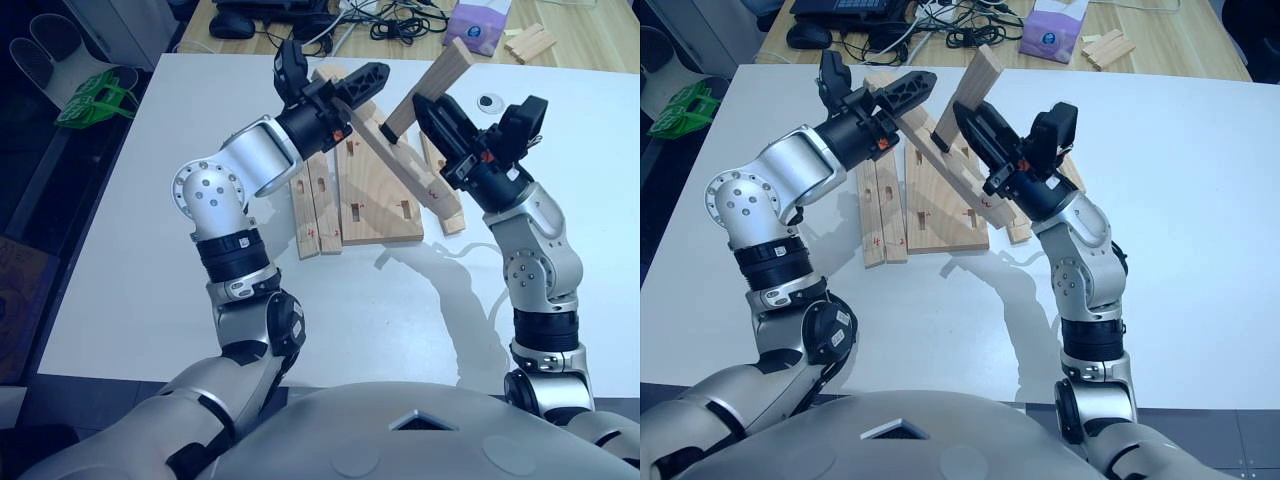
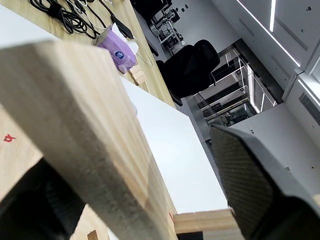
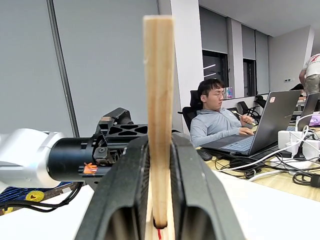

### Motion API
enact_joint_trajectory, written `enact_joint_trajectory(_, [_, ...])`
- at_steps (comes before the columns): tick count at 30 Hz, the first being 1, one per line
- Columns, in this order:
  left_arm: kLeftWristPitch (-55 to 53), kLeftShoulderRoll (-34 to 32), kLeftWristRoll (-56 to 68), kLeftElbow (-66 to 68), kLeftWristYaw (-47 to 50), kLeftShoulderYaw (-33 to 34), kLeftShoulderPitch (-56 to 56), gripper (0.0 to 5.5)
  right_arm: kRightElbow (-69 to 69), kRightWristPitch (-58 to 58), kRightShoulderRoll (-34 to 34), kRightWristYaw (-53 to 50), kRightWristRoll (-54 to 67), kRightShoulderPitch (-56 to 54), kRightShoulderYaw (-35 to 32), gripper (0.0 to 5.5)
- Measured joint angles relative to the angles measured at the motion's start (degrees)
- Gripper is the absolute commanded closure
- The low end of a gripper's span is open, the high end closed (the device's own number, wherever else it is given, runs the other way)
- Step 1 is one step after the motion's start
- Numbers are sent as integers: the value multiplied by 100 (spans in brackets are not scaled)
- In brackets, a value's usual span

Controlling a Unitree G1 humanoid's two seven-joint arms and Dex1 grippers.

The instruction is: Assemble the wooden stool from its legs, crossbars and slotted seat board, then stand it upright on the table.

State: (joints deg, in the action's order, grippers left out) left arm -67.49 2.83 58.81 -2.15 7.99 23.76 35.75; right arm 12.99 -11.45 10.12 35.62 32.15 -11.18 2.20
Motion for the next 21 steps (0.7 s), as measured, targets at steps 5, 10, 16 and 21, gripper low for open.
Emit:
enact_joint_trajectory(5, [191, 172, 277, -1, 396, 225, 25, 276, 5, 84, -7, 6, -109, 3, 38, 510])
enact_joint_trajectory(10, [323, 222, 611, -79, 750, 329, 99, 346, -33, 321, -28, 41, -226, 10, 92, 510])
enact_joint_trajectory(16, [424, 291, 840, -124, 1091, 304, 60, 436, -119, 590, -80, 41, -323, 6, 113, 510])
enact_joint_trajectory(21, [542, 318, 1002, -164, 1264, 220, 22, 443, -163, 807, -101, 9, -436, -18, 150, 510])
